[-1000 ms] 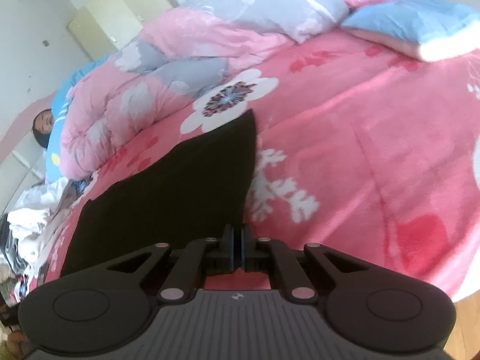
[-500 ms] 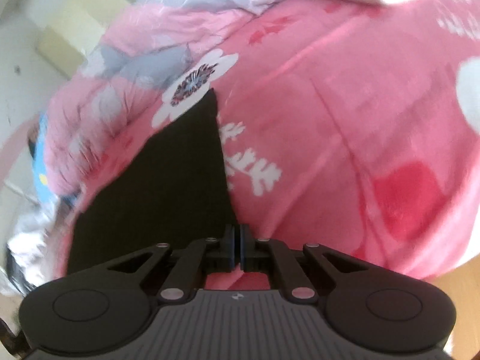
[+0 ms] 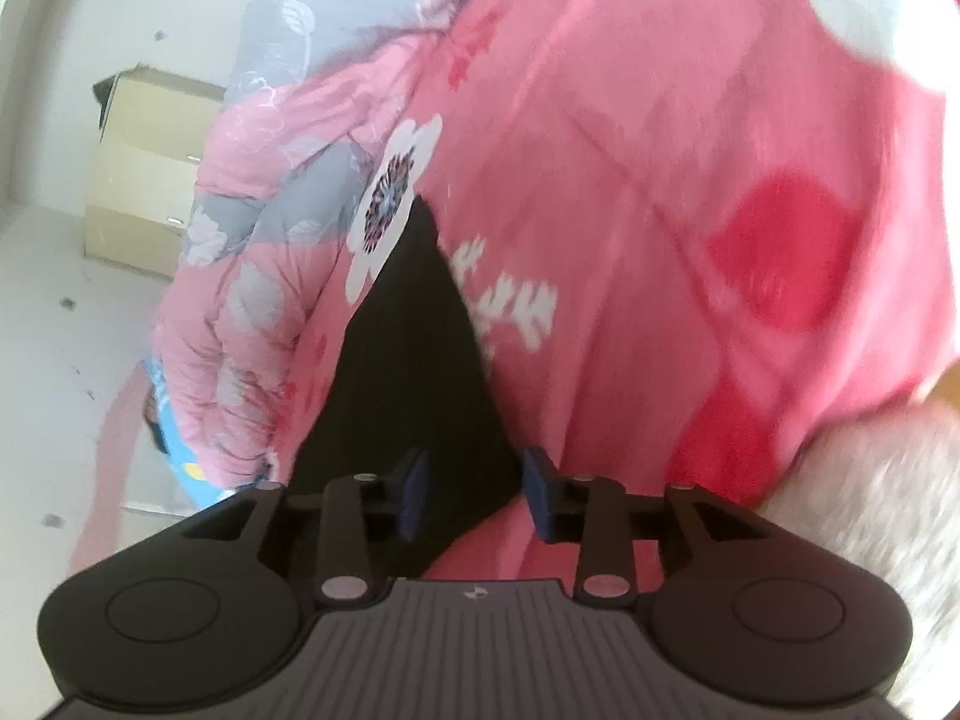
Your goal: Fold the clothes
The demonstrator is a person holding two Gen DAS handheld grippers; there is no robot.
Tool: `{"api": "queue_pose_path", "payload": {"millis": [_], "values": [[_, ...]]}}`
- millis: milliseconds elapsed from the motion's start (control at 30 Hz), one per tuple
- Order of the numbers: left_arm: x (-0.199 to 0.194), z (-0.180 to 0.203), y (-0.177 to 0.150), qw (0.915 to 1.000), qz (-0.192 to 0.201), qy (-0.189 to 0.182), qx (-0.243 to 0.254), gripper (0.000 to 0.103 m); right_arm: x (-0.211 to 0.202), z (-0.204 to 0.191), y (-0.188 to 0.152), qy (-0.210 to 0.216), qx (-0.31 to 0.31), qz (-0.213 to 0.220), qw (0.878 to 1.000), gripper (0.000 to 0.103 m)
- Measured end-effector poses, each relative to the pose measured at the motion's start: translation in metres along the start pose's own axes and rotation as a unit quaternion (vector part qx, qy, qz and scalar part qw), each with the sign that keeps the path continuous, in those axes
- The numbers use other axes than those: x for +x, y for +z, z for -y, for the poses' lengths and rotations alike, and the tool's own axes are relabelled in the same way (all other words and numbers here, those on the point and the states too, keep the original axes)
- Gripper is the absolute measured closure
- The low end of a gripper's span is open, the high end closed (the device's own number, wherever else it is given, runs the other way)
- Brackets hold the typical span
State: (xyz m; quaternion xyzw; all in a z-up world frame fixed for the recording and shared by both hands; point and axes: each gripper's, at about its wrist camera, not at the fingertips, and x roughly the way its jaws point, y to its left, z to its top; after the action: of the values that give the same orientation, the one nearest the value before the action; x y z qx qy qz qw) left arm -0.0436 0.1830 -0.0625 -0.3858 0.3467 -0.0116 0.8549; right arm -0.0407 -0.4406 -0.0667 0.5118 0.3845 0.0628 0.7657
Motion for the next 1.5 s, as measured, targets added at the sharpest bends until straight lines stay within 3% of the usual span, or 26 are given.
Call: {"api": "queue_pose_path", "payload": {"millis": [67,133,233,633,1000,1100,1200,1333,1500], "values": [[0.004,0.002,0.001,1.0,0.002,0.006,0.001,0.058,0.005,-0.001,-0.001,-0.005,0.005,-0.004,1.0,0.065],[0.007,0.002,0.001,0.9999,0.001,0.013,-0.001,0.08,0.013,-0.002,0.0,-0.013,0.01,-0.006,1.0,0.066],[0.011,0.001,0.0,0.9997,-0.003,0.021,-0.008,0.094,0.023,-0.002,0.001,-0.013,0.02,-0.001,1.0,0.067],[0.01,-0.004,0.0,0.9996,-0.005,0.02,-0.02,0.094,-0.015,0.018,-0.012,-0.012,0.114,0.049,0.992,0.067],[0.013,0.002,-0.002,0.9994,0.0,0.031,-0.011,0.094,-0.001,-0.008,-0.003,-0.034,0.022,0.037,0.998,0.069],[0.013,0.003,-0.002,0.9994,0.0,0.035,-0.007,0.094,0.005,-0.008,-0.002,-0.043,0.005,0.026,0.999,0.076],[0.013,0.003,-0.002,0.9993,0.0,0.037,-0.003,0.094,0.003,-0.007,0.0,-0.037,-0.011,0.028,0.999,0.099],[0.012,0.002,-0.002,0.9993,-0.001,0.036,-0.002,0.094,-0.008,-0.007,0.003,-0.024,-0.029,0.05,0.998,0.1],[0.013,0.001,-0.001,0.9994,-0.001,0.035,-0.001,0.094,-0.016,0.011,0.003,-0.026,0.023,0.059,0.998,0.098]]}}
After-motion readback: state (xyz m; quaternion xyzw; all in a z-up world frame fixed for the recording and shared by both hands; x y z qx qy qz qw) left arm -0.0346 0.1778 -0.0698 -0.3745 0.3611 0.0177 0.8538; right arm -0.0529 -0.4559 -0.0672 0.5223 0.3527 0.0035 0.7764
